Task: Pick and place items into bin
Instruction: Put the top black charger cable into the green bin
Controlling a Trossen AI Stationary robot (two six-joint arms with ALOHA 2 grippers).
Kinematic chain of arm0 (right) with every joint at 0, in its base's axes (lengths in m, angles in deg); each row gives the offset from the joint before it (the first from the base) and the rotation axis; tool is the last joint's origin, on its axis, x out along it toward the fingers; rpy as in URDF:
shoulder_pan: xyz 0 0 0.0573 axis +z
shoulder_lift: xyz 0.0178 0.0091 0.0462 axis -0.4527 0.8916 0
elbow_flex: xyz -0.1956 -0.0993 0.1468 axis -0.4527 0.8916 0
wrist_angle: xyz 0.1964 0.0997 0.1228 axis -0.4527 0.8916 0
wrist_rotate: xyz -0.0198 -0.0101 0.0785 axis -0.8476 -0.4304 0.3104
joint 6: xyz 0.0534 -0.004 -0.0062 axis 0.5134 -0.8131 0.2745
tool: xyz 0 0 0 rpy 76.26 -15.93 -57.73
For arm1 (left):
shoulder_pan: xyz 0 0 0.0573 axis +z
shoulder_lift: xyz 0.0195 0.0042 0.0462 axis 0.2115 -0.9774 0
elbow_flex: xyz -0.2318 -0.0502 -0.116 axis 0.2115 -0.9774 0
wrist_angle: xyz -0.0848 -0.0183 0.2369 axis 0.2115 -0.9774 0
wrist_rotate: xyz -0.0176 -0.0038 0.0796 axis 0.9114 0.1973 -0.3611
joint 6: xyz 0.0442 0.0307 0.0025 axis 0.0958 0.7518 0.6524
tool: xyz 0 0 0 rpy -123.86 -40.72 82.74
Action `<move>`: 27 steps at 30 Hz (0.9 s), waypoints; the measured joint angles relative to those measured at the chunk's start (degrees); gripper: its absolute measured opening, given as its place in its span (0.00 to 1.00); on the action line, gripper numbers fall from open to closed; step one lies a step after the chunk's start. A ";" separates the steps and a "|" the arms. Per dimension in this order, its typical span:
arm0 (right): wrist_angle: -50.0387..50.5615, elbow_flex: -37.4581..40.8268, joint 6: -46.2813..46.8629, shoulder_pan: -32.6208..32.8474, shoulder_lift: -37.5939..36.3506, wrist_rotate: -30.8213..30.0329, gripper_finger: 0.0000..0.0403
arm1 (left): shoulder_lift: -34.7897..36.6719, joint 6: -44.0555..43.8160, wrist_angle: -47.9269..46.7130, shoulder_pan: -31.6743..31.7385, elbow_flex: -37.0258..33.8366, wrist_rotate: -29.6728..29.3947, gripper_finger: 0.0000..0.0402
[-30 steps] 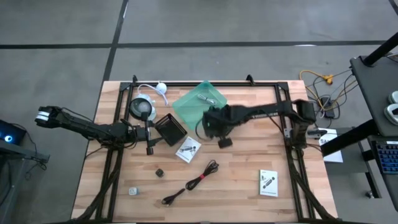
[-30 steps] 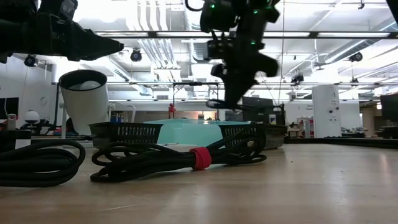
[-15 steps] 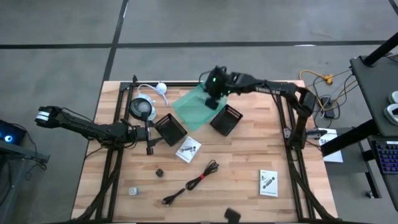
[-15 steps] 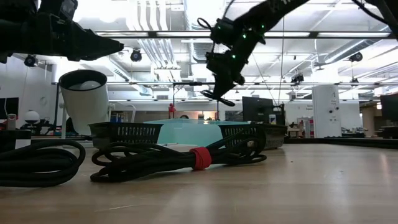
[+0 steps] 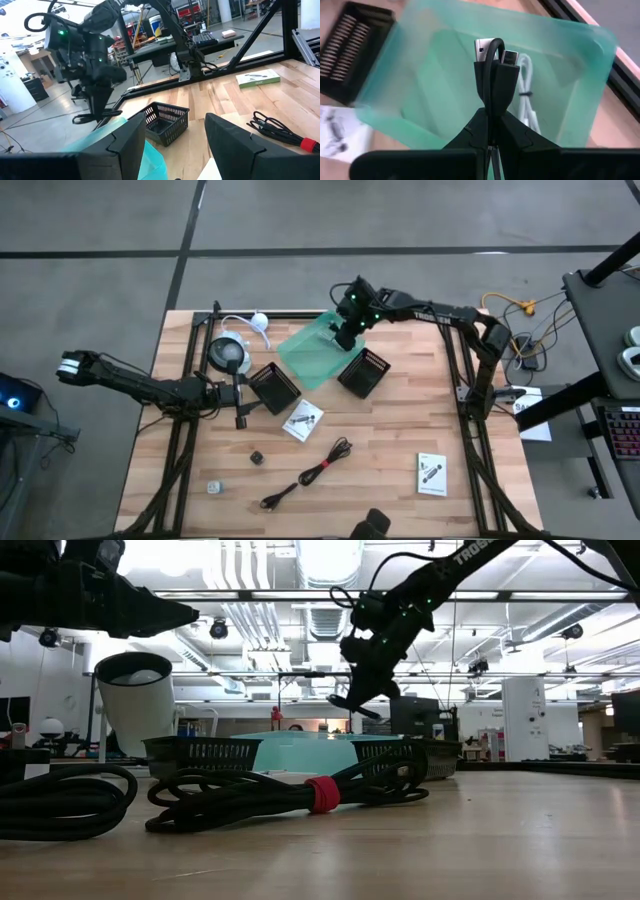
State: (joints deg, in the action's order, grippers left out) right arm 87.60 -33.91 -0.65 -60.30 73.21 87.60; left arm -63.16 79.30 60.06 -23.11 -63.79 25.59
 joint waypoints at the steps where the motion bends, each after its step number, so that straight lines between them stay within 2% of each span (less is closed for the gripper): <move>1: 0.00 0.07 0.06 0.02 0.01 -1.47 0.03 | 0.01 0.02 0.01 0.00 0.00 -0.01 0.47; 4: -0.24 0.09 -0.12 -0.08 0.01 -4.19 0.03 | 0.00 0.02 0.00 0.00 0.00 0.00 0.47; 15: -1.42 0.15 -1.63 0.13 0.01 -4.32 0.04 | 0.00 0.47 0.00 0.00 0.00 0.01 0.47; 27: -2.97 0.15 -1.84 0.57 0.01 -4.03 0.28 | 0.00 0.45 0.00 0.00 0.00 0.01 0.47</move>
State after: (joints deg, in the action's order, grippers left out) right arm 84.63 -33.76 -2.48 -59.73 73.23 83.57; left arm -63.16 79.75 60.06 -23.11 -63.79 25.60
